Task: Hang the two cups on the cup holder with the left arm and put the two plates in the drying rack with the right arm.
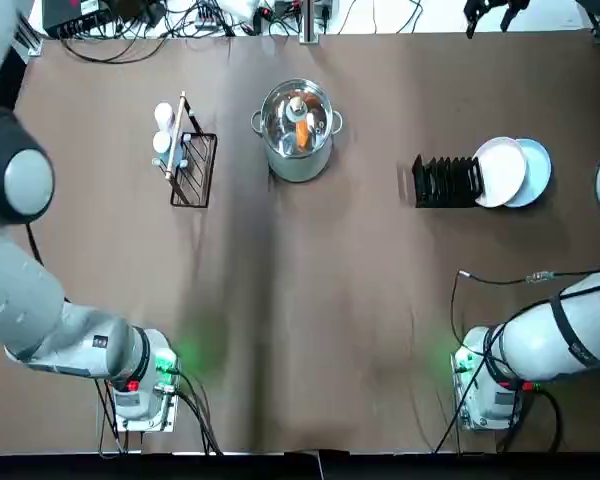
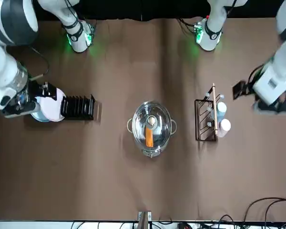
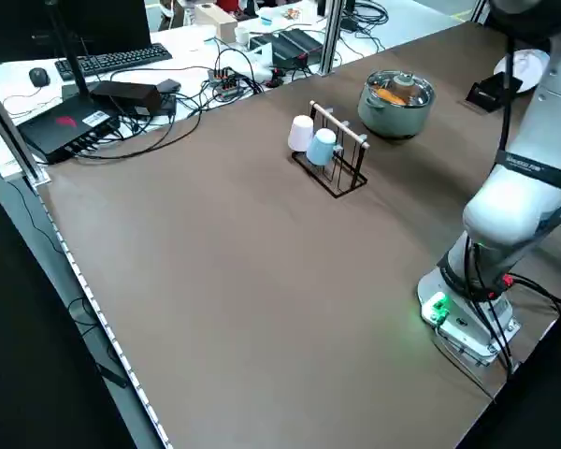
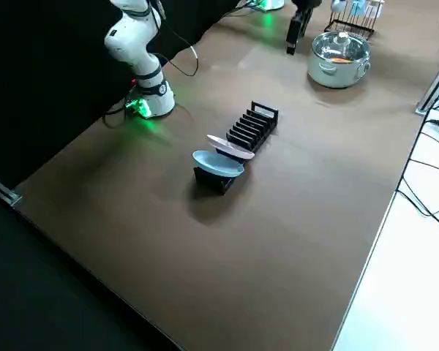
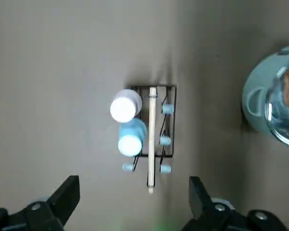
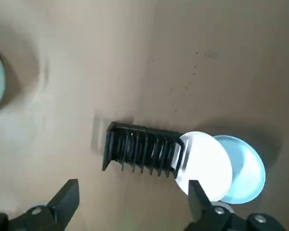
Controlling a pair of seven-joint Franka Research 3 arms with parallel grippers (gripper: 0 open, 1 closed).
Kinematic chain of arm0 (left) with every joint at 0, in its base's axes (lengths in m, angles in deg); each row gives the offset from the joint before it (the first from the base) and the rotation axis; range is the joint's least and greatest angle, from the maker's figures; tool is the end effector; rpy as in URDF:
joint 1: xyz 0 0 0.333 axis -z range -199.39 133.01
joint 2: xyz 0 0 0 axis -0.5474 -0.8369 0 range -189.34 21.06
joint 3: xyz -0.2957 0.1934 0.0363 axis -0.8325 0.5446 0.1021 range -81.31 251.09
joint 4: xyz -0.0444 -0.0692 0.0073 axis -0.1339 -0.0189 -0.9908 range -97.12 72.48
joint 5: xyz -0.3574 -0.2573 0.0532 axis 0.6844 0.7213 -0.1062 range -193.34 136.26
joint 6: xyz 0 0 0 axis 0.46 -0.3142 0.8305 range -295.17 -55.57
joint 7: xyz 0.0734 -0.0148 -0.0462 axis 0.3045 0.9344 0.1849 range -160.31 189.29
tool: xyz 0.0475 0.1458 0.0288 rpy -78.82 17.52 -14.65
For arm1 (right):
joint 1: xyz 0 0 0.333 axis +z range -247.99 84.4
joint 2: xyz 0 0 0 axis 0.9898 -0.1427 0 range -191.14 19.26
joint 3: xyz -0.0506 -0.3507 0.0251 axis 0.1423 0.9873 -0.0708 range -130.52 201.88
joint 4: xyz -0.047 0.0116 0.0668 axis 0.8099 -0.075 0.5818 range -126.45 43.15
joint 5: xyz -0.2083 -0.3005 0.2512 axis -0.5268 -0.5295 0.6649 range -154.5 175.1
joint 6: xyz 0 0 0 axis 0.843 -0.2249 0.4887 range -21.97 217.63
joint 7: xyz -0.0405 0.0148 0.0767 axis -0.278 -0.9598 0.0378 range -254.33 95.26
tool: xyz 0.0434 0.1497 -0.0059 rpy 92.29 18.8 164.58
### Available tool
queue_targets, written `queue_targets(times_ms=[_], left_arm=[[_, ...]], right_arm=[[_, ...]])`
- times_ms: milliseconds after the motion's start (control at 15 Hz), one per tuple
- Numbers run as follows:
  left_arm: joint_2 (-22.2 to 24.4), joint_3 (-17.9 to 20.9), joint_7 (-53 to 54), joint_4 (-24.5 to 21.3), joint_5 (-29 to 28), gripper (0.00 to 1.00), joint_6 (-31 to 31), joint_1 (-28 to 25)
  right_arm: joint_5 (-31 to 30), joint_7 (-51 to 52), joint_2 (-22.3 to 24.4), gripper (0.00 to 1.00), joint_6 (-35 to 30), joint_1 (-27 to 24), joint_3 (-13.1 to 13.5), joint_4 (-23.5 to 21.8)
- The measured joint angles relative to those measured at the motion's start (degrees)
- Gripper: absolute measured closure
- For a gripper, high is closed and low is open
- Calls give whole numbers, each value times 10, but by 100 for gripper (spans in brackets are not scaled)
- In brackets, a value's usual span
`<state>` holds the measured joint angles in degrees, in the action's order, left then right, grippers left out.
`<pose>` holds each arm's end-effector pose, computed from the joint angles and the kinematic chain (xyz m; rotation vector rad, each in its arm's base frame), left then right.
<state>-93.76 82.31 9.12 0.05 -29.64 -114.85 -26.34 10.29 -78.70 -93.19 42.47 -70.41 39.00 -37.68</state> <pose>0.6429 -0.1011 0.5994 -3.1166 0.1082 0.1125 0.6348 0.0920 0.5577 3.1160 0.2428 -0.1390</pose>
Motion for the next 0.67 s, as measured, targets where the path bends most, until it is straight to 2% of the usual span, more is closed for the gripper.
queue_targets(times_ms=[200, 333, 467, 667], left_arm=[[69, 6, 29, -59, 6, 0, 3, -1], [98, 6, 49, -109, 6, 0, -18, -1], [98, 2, 61, -119, 6, 0, -24, -7], [94, -35, 71, -125, -6, 0, -30, -46]], right_arm=[[2, -25, 26, 0, -6, 2, 0, 1], [27, -28, 53, 0, -13, 0, 4, -4], [32, -28, 74, 0, -15, -1, 7, -22], [32, -29, 113, 0, -15, -8, 10, -68]])
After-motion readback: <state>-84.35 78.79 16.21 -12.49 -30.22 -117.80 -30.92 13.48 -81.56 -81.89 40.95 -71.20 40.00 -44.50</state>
